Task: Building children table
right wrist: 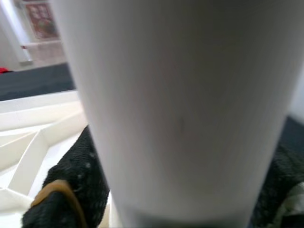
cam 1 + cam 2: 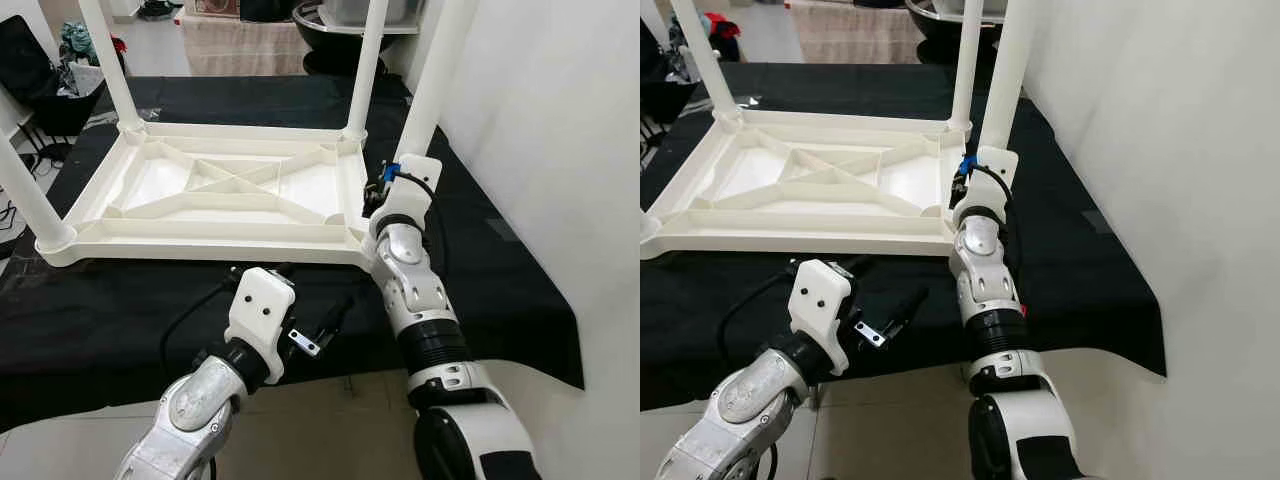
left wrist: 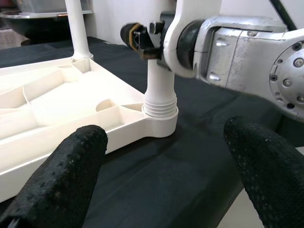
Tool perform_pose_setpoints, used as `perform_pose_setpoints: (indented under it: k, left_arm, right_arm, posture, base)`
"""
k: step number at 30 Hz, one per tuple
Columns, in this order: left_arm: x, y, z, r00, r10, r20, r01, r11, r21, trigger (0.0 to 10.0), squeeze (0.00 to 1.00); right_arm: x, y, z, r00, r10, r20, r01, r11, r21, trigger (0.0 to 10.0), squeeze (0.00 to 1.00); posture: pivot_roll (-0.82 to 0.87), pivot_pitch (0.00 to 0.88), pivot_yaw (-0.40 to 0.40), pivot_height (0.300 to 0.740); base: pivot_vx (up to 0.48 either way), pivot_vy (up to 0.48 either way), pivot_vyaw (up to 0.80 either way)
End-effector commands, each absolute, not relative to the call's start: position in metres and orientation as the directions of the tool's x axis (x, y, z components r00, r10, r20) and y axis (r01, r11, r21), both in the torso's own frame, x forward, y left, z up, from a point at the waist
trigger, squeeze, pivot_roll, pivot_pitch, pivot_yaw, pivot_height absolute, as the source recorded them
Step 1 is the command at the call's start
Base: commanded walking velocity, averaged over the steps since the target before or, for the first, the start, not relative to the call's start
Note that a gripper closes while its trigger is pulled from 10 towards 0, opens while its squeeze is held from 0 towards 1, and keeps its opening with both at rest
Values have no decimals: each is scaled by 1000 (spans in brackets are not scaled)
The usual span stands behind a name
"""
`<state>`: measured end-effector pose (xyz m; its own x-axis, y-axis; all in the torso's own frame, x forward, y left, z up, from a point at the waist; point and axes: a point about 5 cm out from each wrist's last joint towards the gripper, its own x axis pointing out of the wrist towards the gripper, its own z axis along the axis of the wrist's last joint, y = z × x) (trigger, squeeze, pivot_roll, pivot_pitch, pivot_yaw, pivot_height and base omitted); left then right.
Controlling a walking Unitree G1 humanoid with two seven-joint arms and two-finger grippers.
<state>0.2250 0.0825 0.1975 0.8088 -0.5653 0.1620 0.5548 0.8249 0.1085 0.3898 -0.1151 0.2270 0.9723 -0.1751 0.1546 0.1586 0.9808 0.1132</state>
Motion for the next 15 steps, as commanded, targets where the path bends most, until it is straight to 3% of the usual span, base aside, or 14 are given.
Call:
perform_pose_setpoints:
  k: [1,2,3,5,6,7,8,9,11,12,15]
  left_arm:
    - [225,83,194,812,-563,154,552,826,112,10000,0]
    - [225,83,194,812,-563,155,553,826,110,10000,0]
    - [225,83,194,812,-563,155,553,826,110,10000,0]
    - [226,83,195,812,-562,159,552,827,108,10000,0]
    - [226,83,195,812,-562,159,552,827,108,10000,0]
    - [227,83,195,812,-561,161,550,828,109,10000,0]
    - [227,83,196,813,-560,162,549,829,110,10000,0]
    - [227,83,196,813,-560,162,549,829,110,10000,0]
    - [227,83,196,813,-559,163,548,829,112,10000,0]
    - [227,83,196,813,-559,163,548,829,112,10000,0]
    - [227,83,196,812,-560,163,549,828,115,10000,0]
  right_arm:
    - [391,-135,236,965,-177,195,163,983,88,10000,1000]
    - [394,-138,235,975,-131,179,121,991,61,10000,0]
    - [394,-138,235,975,-131,179,121,991,61,10000,0]
    - [401,-141,228,993,61,98,-72,991,109,10000,0]
    - [401,-141,228,993,61,98,-72,991,109,10000,0]
    - [402,-146,225,951,300,71,-307,941,140,10000,0]
    - [399,-150,226,903,424,73,-430,893,134,10000,0]
    - [399,-150,226,903,424,73,-430,893,134,10000,0]
    - [389,-155,230,739,663,119,-673,732,107,10000,0]
    - [389,-155,230,739,663,119,-673,732,107,10000,0]
    - [384,-154,238,616,772,160,-787,610,85,10000,0]
  posture:
    - [117,127,-79,740]
    - [114,127,-80,740]
    - [114,127,-80,740]
    - [113,128,-81,740]
    - [113,128,-81,740]
    - [114,126,-82,740]
    - [115,127,-82,740]
    - [115,127,-82,740]
    - [118,129,-83,740]
    - [118,129,-83,740]
    - [118,129,-83,740]
  base:
    - [0,0,0]
    - [0,0,0]
    - [0,0,0]
    - [0,0,0]
    - [0,0,0]
    - [0,0,0]
    - [0,0,0]
    - [0,0,0]
    - [0,0,0]
    - [0,0,0]
    - [0,0,0]
